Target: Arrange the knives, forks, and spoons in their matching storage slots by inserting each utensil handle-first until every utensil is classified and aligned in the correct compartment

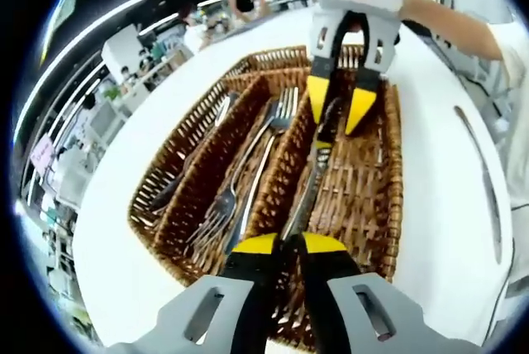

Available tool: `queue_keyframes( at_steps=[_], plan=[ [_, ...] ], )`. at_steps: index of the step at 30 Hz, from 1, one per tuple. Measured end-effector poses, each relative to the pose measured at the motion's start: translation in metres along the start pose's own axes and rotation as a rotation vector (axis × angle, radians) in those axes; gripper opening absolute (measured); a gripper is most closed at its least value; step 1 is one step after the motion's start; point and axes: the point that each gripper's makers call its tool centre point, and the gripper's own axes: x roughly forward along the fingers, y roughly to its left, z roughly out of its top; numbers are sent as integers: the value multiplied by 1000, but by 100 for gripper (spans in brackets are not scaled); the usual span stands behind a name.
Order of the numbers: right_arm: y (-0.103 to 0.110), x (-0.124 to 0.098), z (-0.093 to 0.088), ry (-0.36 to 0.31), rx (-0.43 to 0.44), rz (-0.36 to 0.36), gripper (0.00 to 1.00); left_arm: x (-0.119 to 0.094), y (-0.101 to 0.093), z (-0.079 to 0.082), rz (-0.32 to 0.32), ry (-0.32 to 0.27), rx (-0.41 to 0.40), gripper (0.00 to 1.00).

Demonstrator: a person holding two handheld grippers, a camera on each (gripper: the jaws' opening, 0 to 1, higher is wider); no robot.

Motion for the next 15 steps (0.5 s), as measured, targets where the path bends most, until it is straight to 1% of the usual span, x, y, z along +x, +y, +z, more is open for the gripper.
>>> queue_keyframes(
  at_steps=[2, 5, 6, 8, 13, 15],
  plan=[
    [-1, 0, 0, 8, 11, -9, 17, -1, -2, 2, 0, 4, 11, 8],
    [0, 1, -2, 19, -14, -18, 18, -3, -1, 6, -4, -3, 9, 8],
    [1, 1, -2, 16, -6, -17, 18, -4, -1, 7, -3, -6, 10, 8],
    [1, -2, 0, -4, -22, -28, 19, -6, -1, 7, 1, -4, 9, 8],
    [0, -9, -1, -11, -19, -48, 23, -9, -2, 4, 3, 2, 7, 8],
    [-1, -13, 1, -24, -3, -51, 24, -11, -4, 2, 2, 3, 5, 8]
  ],
)
